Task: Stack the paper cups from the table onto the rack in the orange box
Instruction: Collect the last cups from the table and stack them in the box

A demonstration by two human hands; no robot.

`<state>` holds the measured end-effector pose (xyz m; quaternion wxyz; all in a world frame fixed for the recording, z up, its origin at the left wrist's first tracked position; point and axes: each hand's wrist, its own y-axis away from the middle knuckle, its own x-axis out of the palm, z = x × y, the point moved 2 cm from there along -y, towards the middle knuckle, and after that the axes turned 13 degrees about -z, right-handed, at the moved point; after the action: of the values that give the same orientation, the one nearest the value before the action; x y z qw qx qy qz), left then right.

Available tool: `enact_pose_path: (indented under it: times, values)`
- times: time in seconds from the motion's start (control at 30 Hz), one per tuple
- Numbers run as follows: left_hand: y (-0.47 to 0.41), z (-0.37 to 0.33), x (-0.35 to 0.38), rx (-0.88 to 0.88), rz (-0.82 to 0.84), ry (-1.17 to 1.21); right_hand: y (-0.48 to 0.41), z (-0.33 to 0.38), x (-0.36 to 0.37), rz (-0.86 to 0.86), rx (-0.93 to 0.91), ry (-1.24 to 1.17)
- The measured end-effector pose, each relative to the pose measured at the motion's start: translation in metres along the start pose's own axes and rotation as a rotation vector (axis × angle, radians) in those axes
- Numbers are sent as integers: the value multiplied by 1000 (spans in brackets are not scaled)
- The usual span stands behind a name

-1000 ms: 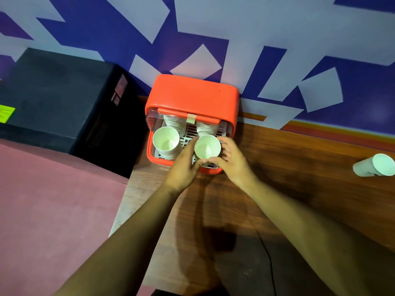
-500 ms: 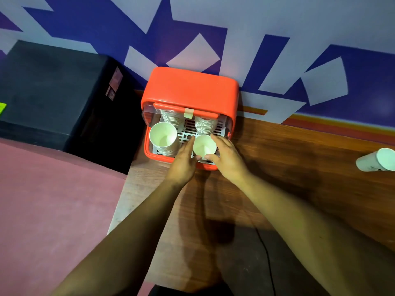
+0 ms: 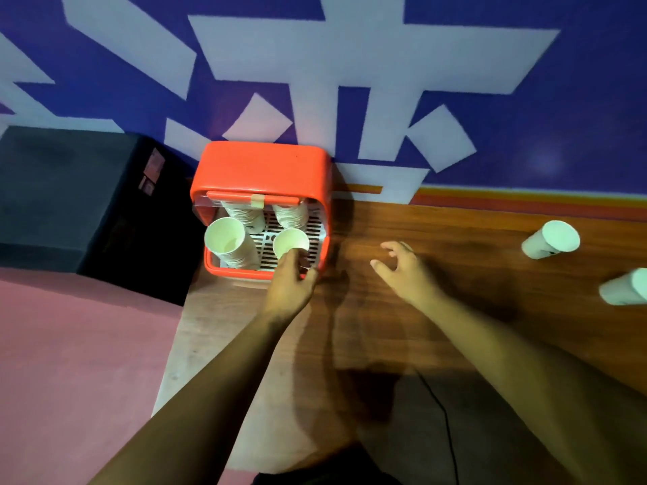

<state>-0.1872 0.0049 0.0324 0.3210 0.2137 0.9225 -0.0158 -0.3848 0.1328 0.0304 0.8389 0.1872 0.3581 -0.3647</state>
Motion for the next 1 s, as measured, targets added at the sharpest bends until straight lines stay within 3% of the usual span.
enact_pose_path:
  times: [0.17, 0.53, 0.8, 1.0]
  values:
    - [-9, -75, 73, 181, 178, -79, -8, -76, -100, -119, 80, 196]
    - [-1, -246, 297, 414, 456, -138, -4, -254, -278, -428, 327, 281]
    - [13, -285, 433, 438, 535, -226, -18, -361, -304, -469, 593, 266]
    - [6, -274, 469, 537, 524, -305, -27, -395, -295, -433, 557, 190]
